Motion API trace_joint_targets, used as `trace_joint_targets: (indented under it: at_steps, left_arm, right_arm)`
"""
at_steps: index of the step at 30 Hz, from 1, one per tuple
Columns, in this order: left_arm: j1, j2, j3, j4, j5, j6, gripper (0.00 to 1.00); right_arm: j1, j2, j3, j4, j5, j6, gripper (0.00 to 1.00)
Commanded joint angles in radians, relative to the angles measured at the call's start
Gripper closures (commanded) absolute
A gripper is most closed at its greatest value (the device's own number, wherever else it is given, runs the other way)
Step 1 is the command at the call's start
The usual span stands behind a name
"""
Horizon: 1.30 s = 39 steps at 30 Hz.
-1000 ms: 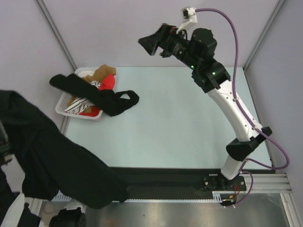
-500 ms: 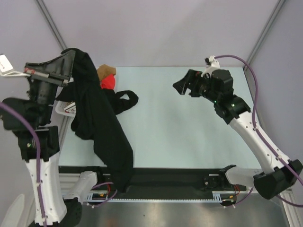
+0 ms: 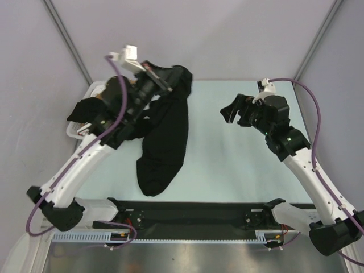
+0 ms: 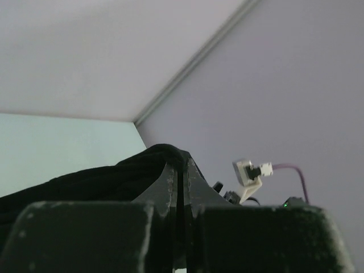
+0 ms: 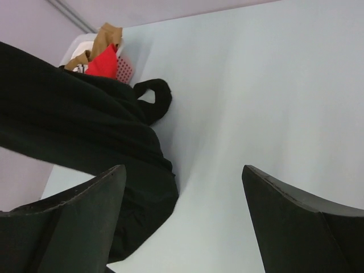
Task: Fold and stack the tank tops
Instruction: Move the tank top to the center of the board, then flatten the tank top out
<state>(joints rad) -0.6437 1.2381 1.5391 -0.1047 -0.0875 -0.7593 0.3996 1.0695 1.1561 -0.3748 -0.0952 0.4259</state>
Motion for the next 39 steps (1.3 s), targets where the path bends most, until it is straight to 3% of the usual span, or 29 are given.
trace_joint_targets:
  at_steps: [1, 7, 8, 9, 11, 12, 13, 15, 19, 20, 23, 26, 31, 39]
  left_arm:
    - [-0.131, 0.093, 0.070, 0.102, -0.109, 0.092, 1.00]
    - [-0.367, 0.381, 0.130, 0.177, -0.129, 0.120, 0.97]
    - [-0.379, 0.464, 0.209, 0.137, -0.115, 0.126, 0.87]
    - [-0.378, 0.507, 0.266, 0.073, -0.119, 0.120, 0.60]
    - [-0.352, 0.636, 0.487, -0.209, -0.165, 0.097, 0.29]
    - [-0.338, 0.671, 0.551, -0.360, -0.178, 0.098, 0.22]
    - [-0.324, 0.717, 0.599, -0.416, -0.182, 0.103, 0.19]
    - [-0.298, 0.724, 0.633, -0.498, -0.259, 0.130, 0.00]
    - [-0.232, 0.672, 0.535, -0.732, -0.426, 0.092, 0.00]
    - [-0.181, 0.655, 0.427, -0.742, -0.429, 0.080, 0.00]
    - [-0.053, 0.581, 0.177, -0.664, -0.374, 0.052, 0.00]
    - [0.040, 0.573, 0.075, -0.601, -0.368, 0.087, 0.00]
    - [0.113, 0.760, 0.196, -0.682, -0.443, 0.204, 0.00]
    - [0.234, 1.027, 0.401, -0.721, -0.333, 0.278, 0.03]
  right_arm:
    - [-0.013, -0.078, -0.010, -0.032, 0.093, -0.027, 0.12]
    - [-0.037, -0.279, -0.150, -0.012, 0.419, 0.031, 0.15]
    - [-0.042, -0.319, -0.163, -0.010, 0.466, 0.037, 0.15]
    - [-0.047, -0.327, -0.161, -0.018, 0.476, 0.042, 0.14]
    - [-0.059, -0.324, -0.147, -0.050, 0.474, 0.031, 0.14]
    - [-0.059, -0.310, -0.130, -0.062, 0.468, 0.021, 0.14]
    - [-0.062, -0.304, -0.127, -0.079, 0.466, 0.019, 0.14]
    - [-0.065, -0.299, -0.133, -0.076, 0.456, 0.011, 0.14]
    - [-0.067, -0.298, -0.173, -0.046, 0.424, 0.013, 0.14]
    - [-0.070, -0.296, -0.179, -0.042, 0.411, 0.016, 0.14]
    - [-0.070, -0.283, -0.203, -0.026, 0.381, 0.023, 0.14]
    - [-0.071, -0.273, -0.217, -0.016, 0.361, 0.027, 0.14]
    - [-0.073, -0.281, -0.236, -0.010, 0.336, 0.025, 0.14]
    - [-0.073, -0.299, -0.248, -0.024, 0.322, 0.020, 0.14]
